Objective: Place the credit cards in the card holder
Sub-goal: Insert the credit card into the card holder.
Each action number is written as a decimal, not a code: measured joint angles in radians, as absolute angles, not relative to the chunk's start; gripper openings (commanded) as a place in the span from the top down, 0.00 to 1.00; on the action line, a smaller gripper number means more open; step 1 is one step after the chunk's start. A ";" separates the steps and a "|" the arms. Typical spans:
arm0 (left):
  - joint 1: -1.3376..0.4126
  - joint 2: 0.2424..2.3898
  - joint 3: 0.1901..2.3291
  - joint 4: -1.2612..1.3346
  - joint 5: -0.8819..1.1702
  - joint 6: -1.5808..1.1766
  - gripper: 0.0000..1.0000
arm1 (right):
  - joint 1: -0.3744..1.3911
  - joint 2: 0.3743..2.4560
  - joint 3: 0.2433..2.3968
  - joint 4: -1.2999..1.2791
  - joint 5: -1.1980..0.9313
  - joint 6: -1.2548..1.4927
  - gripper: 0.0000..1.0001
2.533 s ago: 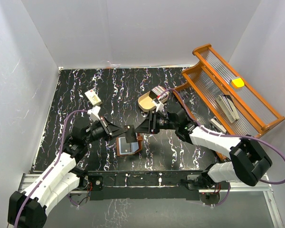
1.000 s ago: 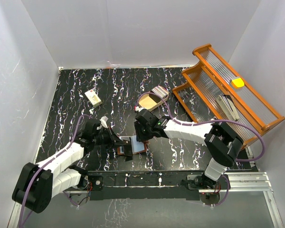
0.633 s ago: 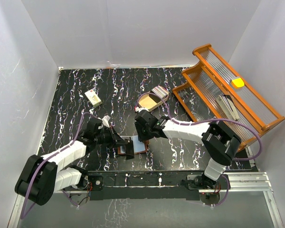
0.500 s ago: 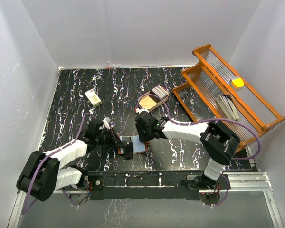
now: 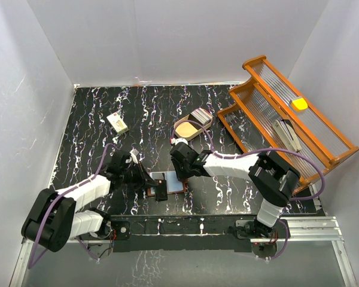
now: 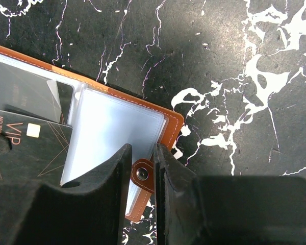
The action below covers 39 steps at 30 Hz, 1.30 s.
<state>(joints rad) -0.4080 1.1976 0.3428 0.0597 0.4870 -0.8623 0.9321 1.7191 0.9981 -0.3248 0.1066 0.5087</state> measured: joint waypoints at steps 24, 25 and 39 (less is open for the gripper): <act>-0.405 1.299 0.459 0.052 0.568 -0.828 1.00 | 0.934 1.706 0.970 -0.286 0.109 0.499 0.78; -0.405 1.308 0.459 0.048 0.566 -0.821 1.00 | 0.934 1.706 0.970 -0.286 0.109 0.499 0.78; -0.401 1.347 0.490 -0.009 0.520 -0.770 1.00 | 0.934 1.702 0.958 -0.270 0.107 0.500 0.78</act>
<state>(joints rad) -0.4011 1.3468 0.4900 -0.0090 0.5201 -0.7696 0.9340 1.7016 0.9581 -0.2703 0.1066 0.4995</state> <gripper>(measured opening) 0.008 0.219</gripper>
